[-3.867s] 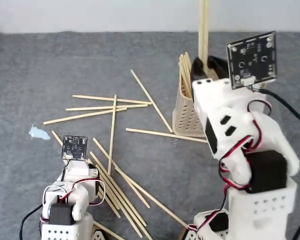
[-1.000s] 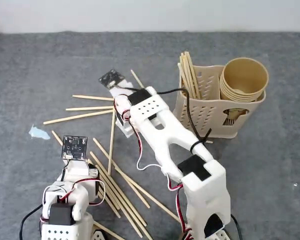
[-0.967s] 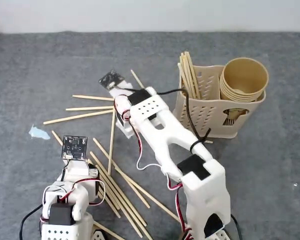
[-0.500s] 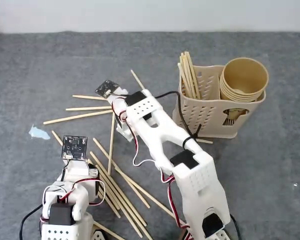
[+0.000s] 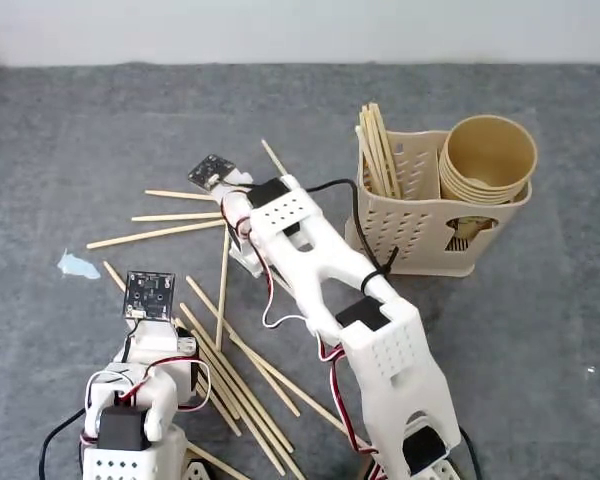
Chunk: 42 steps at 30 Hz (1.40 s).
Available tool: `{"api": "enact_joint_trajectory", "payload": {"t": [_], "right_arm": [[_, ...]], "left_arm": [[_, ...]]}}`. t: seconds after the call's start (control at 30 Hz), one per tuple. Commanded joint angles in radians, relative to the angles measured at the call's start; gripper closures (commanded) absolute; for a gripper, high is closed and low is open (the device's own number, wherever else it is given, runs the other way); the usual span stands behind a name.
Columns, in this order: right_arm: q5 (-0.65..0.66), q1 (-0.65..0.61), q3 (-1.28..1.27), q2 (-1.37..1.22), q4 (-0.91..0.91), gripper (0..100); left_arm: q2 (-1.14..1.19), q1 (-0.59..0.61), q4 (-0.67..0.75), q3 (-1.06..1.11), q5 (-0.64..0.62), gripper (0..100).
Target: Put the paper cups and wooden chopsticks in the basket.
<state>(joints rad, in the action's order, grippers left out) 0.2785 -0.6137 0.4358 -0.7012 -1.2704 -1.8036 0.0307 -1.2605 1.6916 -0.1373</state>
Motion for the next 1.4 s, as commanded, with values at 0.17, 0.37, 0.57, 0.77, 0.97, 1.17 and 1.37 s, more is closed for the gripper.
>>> {"api": "enact_joint_trajectory", "payload": {"t": [0.17,0.37,0.57,0.77,0.97,1.17,1.37], "right_arm": [[-0.135,0.035,0.407,0.007,-0.127,99.1],[-0.222,0.042,0.476,0.005,-0.041,99.1],[-0.384,0.058,0.480,-0.062,0.030,98.7],[-0.422,0.058,0.482,-0.163,0.087,98.6],[-0.422,0.051,0.482,-0.179,0.068,89.1],[-0.423,0.008,0.482,-0.174,-0.016,82.4],[-0.422,-0.042,0.477,-0.186,-0.027,73.2]], "left_arm": [[-0.017,0.000,-0.003,-0.008,-0.011,99],[-0.017,0.000,-0.003,-0.008,-0.011,99],[-0.017,0.000,-0.003,-0.008,-0.011,99],[-0.017,0.000,-0.003,-0.008,-0.011,99],[-0.017,0.000,-0.003,-0.008,-0.011,99],[-0.017,0.000,-0.003,-0.008,-0.011,99],[-0.017,0.000,-0.003,-0.008,-0.011,99]]}}
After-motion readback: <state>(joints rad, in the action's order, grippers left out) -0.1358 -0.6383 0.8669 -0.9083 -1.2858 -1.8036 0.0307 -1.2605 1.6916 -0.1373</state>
